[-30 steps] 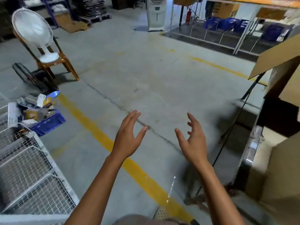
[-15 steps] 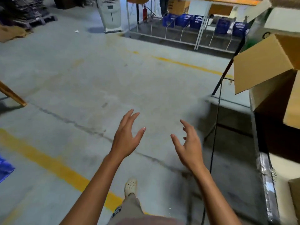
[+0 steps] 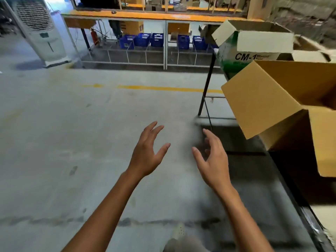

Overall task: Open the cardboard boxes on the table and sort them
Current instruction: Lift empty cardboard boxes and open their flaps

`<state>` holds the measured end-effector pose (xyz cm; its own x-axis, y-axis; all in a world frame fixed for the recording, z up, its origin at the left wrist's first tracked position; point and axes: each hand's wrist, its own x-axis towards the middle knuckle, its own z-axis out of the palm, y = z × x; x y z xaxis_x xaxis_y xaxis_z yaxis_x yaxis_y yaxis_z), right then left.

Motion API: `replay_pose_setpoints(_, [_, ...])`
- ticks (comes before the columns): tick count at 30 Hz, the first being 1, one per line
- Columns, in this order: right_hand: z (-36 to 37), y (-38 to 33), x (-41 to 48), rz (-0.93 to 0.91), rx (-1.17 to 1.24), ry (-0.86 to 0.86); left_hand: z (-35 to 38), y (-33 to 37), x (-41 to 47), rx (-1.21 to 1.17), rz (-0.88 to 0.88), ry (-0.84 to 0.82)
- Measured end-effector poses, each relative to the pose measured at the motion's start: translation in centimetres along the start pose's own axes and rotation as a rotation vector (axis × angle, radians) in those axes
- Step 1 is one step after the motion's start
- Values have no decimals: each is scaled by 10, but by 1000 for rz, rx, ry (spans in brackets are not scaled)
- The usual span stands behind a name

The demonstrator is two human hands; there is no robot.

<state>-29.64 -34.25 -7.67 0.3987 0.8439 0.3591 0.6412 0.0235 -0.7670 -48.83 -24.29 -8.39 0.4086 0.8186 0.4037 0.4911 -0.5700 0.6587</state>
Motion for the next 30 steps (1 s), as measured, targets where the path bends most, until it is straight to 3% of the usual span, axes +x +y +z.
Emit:
replay_pose_setpoints(12, [-63,64,196,128,-73,380,114,37,269,-132,337,-171])
replay_pose_setpoints(21, [-156,115,278,244,-377,630,204,92,425,-241,572,-287])
replay_pose_setpoints(26, [-194,155,297,473,-609,654,284,127,489,-231,720,-382])
replay_pose_setpoints(30, [-196,166,305,691,-739,633,352,150,537,-70,848,-468])
